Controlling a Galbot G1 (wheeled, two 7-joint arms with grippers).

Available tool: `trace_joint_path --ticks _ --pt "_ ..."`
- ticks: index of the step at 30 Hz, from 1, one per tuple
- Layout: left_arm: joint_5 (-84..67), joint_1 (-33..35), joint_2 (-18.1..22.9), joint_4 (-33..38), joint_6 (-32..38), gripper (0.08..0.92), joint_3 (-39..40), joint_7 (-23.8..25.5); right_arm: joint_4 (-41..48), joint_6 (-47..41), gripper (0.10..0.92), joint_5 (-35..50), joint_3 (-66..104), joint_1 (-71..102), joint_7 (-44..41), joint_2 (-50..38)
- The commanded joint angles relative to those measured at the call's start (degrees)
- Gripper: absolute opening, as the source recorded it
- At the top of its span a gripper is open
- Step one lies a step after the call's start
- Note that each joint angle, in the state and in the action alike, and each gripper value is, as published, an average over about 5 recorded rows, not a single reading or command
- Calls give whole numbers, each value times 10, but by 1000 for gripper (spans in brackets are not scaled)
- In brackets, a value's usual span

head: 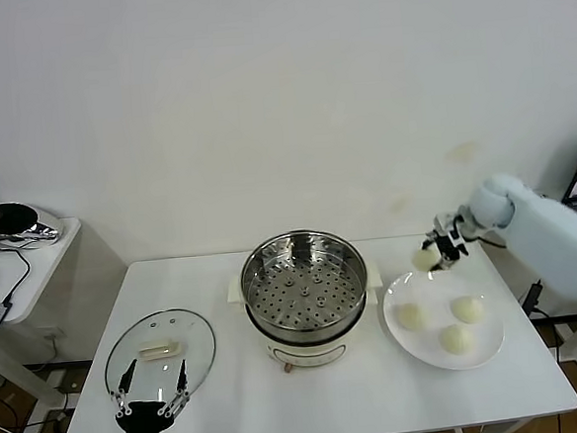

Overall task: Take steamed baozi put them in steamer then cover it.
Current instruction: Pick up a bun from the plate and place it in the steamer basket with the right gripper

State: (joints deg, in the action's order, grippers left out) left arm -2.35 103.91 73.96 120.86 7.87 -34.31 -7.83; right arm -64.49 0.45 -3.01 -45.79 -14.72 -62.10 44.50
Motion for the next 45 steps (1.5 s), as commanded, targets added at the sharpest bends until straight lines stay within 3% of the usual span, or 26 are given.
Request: trace_joint_path --ticks 1,9,18,27,35,45 --pt "-2 -5 -5 -2 1 823 1 0 -67 7 570 125 -130 -157 10 11" --pt "-5 -6 -8 0 2 823 -4 -1 -59 74 577 165 -219 -207 36 122" --pt "-8 -5 -4 7 2 823 -16 -1 7 192 582 69 -269 -174 68 250" --pt "-8 -8 0 9 0 823 -21 0 91 340 585 -83 -266 -116 96 298" --pt "-10 -11 1 6 0 823 -24 0 124 382 594 -175 -253 -92 108 311" --pt "-12 -12 1 2 2 823 -25 0 151 406 601 -215 -246 -78 122 330"
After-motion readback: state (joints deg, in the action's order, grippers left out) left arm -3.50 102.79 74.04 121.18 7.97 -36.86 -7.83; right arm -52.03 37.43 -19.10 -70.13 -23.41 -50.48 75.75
